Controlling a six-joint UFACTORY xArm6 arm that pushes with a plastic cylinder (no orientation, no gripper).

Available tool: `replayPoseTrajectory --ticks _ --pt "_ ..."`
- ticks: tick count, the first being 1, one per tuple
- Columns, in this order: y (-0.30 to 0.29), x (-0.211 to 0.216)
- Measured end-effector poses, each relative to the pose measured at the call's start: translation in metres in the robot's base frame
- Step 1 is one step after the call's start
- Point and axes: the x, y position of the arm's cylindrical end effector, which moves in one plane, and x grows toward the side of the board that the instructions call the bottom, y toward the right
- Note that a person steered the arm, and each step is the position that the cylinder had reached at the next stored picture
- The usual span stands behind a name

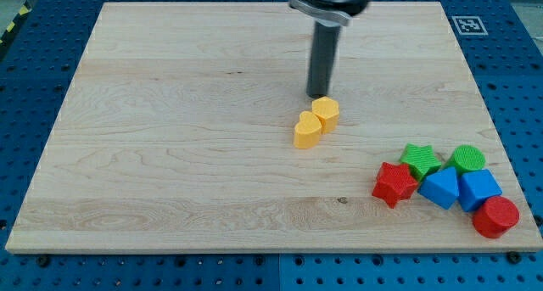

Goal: Move the yellow blocks slightly upwards

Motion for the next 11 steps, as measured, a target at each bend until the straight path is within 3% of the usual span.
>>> replayPoseTrajectory --ticks 1,2,3,4,5,8,9,11 --pt "-0.069 -0.008" --pt "-0.138 0.022" --pt "-0.134 0.072" --pt "-0.084 0.103" --pt "-0.039 0.103" --pt "0.021 0.107" --pt "0.035 0.126" --pt "0.053 0.090"
